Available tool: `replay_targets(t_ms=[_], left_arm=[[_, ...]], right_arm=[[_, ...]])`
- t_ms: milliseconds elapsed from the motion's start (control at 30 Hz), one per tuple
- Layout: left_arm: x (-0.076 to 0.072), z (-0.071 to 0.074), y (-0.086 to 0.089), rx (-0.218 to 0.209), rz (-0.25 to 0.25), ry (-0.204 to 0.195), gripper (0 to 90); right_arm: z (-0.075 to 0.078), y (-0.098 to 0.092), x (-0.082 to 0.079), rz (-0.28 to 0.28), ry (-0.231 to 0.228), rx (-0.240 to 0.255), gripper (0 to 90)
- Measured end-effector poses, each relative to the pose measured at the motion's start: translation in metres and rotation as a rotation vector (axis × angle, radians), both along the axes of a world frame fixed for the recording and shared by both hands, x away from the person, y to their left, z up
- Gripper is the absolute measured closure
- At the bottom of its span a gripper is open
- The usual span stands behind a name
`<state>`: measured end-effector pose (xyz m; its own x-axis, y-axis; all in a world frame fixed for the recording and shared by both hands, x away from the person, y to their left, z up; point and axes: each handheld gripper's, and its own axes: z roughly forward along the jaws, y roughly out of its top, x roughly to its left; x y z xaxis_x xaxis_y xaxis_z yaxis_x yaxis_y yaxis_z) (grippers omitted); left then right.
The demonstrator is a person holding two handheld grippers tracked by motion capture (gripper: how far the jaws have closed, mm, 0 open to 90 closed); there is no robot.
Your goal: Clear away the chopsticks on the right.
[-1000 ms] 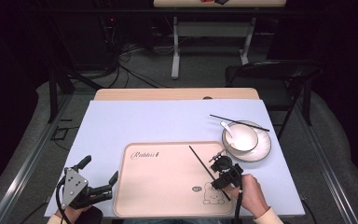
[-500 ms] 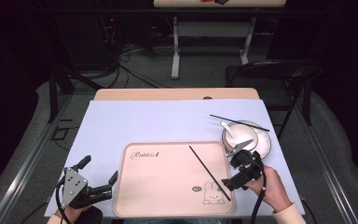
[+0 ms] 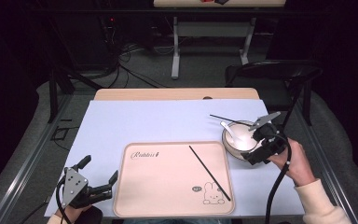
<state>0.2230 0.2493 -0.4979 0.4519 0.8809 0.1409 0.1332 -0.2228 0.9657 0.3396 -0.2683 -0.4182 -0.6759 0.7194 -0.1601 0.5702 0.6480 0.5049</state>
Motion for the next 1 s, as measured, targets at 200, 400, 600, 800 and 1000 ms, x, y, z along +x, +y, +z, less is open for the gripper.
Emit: replay_targets(t_ms=[200, 400, 600, 800, 1000], left_arm=[[0.000, 0.000, 0.000, -0.002, 0.000, -0.001, 2.4], [0.000, 0.000, 0.000, -0.001, -0.002, 0.000, 2.4], [0.000, 0.000, 0.000, -0.002, -0.001, -0.001, 2.4], [0.000, 0.000, 0.000, 0.004, -0.004, 0.001, 2.4], [0.000, 0.000, 0.000, -0.003, -0.002, 0.000, 2.5]], right_arm=[[0.013, -0.009, 0.025, 0.034, -0.025, -0.020, 0.0], [0.019, -0.017, 0.052, 0.076, -0.012, -0.054, 0.0], [0.023, -0.030, 0.082, 0.088, 0.028, -0.068, 0.0], [0.023, -0.037, 0.110, 0.083, 0.086, -0.102, 0.0], [0.015, -0.045, 0.129, 0.067, 0.112, -0.098, 0.0]])
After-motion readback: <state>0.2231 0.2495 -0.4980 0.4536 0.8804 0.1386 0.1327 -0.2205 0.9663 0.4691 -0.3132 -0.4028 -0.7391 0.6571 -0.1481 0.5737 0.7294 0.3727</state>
